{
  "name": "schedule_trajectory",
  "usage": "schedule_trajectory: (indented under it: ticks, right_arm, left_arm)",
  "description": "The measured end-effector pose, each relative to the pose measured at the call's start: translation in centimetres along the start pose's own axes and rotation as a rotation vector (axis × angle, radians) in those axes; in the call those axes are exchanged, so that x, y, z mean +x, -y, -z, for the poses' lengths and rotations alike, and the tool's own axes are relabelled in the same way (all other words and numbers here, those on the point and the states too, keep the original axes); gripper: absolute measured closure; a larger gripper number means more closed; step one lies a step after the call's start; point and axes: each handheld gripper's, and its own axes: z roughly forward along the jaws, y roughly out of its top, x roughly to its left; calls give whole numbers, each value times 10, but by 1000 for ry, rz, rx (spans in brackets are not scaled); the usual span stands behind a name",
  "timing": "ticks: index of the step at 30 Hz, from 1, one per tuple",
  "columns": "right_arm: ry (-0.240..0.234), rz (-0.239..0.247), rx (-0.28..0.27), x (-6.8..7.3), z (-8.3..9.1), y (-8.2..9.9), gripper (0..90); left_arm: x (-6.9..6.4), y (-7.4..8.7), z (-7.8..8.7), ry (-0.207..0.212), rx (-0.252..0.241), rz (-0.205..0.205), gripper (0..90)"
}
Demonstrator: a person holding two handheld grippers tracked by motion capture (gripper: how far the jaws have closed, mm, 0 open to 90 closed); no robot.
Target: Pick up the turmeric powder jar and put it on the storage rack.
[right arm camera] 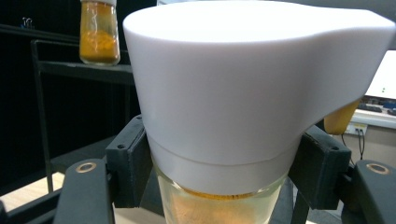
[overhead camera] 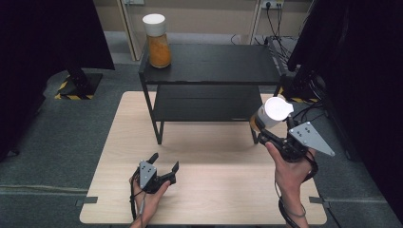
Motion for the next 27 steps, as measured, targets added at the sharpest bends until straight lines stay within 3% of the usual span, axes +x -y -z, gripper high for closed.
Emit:
schedule_trajectory:
  ticks: [27]
  right_arm:
    - [54,7,-89,-2,-24,-49,309]
  left_arm:
    - [0,0,0,1,0,-4,112]
